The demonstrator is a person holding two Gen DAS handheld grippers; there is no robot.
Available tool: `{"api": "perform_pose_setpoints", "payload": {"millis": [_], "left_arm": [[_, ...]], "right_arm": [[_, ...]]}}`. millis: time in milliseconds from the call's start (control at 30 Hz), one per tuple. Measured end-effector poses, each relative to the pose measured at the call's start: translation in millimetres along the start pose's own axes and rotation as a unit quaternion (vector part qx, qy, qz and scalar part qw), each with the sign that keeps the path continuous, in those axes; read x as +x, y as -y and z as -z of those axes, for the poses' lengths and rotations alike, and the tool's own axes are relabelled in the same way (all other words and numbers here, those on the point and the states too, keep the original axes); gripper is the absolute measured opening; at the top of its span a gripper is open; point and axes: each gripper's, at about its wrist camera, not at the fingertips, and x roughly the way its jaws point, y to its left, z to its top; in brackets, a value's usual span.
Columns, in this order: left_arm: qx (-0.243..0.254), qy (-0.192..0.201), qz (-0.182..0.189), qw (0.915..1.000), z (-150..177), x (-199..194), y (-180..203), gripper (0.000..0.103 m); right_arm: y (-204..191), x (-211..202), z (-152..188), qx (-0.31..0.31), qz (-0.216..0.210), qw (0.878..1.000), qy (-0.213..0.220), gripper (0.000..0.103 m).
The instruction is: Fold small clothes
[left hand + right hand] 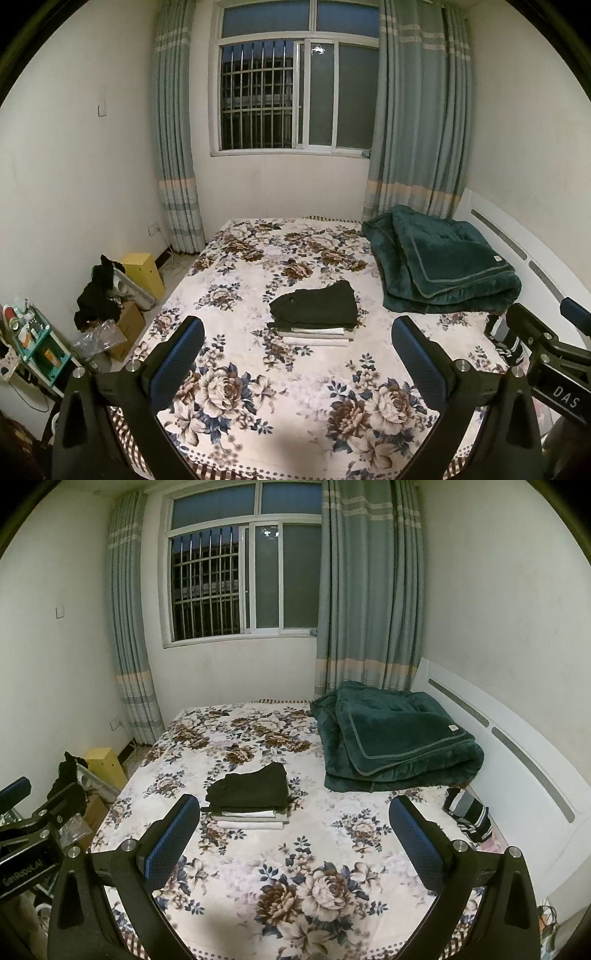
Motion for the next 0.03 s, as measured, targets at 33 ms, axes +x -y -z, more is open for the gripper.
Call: {"api": "perform_pose_setpoints", "payload": {"millis": [33], "left_arm": [[-0.001,0.000,0.000,1.0000,2.3,-0.5,1.2,0.103]], "right_arm": [[-0.2,0.2,0.2,0.000,0.000,1.000,-0.001,0.103]]}}
